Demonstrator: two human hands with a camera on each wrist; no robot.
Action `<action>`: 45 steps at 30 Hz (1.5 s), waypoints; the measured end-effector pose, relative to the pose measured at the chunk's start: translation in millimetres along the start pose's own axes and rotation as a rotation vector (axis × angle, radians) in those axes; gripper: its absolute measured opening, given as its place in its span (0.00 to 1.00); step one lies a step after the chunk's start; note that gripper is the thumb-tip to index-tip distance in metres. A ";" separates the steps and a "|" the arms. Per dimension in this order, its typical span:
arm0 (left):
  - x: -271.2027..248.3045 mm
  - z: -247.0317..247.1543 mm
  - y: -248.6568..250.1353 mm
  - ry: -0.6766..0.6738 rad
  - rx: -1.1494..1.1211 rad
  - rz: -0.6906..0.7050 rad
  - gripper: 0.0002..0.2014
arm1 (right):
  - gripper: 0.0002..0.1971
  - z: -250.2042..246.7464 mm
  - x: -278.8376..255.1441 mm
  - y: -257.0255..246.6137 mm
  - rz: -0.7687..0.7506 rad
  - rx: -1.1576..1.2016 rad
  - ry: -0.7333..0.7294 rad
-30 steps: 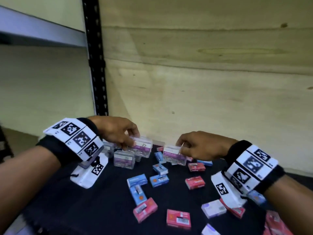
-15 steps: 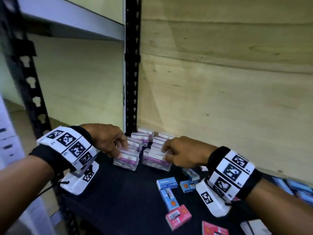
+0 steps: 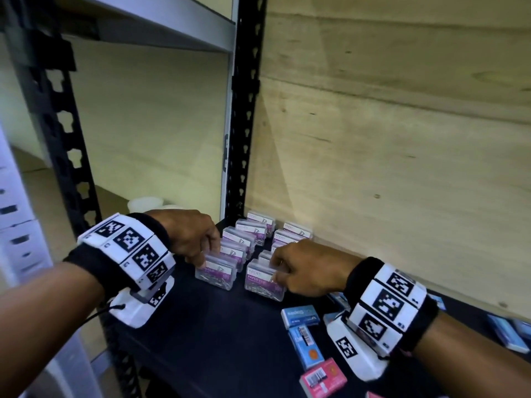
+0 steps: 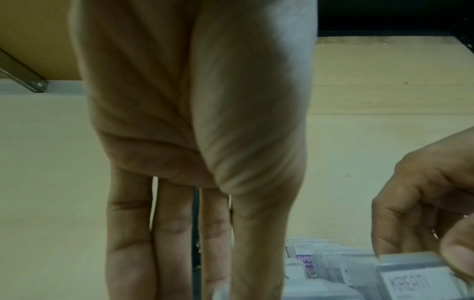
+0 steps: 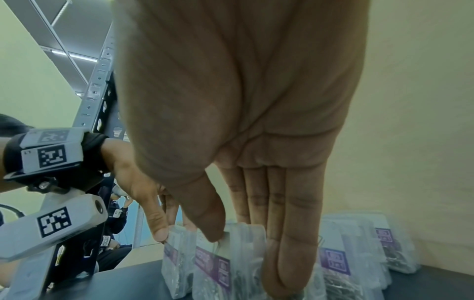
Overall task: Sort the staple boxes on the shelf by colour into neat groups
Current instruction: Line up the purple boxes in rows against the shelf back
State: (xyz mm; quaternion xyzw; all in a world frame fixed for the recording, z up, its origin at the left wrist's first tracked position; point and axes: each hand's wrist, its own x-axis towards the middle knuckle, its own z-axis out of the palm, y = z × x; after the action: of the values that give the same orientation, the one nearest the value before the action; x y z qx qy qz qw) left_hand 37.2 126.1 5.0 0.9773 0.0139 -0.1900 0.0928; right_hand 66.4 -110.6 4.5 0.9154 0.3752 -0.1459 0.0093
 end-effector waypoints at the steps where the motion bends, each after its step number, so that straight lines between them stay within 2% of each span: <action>1: 1.6 0.3 -0.6 0.003 -0.001 0.003 0.16 | 0.15 0.5 0.8 -0.2 0.000 0.001 0.000; 13: 1.3 0.6 3.0 0.078 0.068 -0.018 0.16 | 0.18 7.4 1.9 4.2 0.006 -0.003 0.051; 18: -15.3 -9.4 22.9 0.191 0.213 -0.063 0.14 | 0.15 -1.9 -14.7 17.4 0.031 0.060 0.142; 20: -24.2 -11.7 40.3 0.256 0.236 -0.018 0.10 | 0.12 -6.7 -23.3 28.0 0.069 0.055 0.167; 22: -30.5 -9.7 63.3 0.277 0.220 0.089 0.09 | 0.10 -8.5 -31.1 41.1 0.130 0.011 0.143; 27: -27.2 14.6 120.7 0.154 0.162 0.291 0.11 | 0.18 2.8 -45.4 68.1 0.296 -0.062 -0.062; 30: -16.6 31.2 141.3 0.128 0.191 0.352 0.14 | 0.25 11.0 -47.9 72.5 0.306 -0.063 -0.097; 32: -11.6 37.3 151.1 0.125 0.217 0.363 0.15 | 0.26 14.6 -48.9 71.9 0.303 -0.063 -0.092; 37: -4.7 43.7 163.4 0.145 0.243 0.351 0.15 | 0.21 19.7 -47.4 69.5 0.284 -0.043 -0.061; 42: 0.9 50.0 173.3 0.072 0.269 0.312 0.16 | 0.17 21.3 -55.8 76.9 0.263 -0.009 -0.038; 45: 2.9 53.4 179.3 0.055 0.303 0.287 0.17 | 0.19 20.4 -69.0 87.4 0.247 0.038 -0.021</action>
State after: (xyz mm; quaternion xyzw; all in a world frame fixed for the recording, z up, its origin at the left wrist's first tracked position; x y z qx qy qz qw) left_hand 31.4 -60.0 -13.2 0.9769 -0.1516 -0.1481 -0.0294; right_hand 74.8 -223.2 -4.2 0.9531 0.2565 -0.1601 0.0137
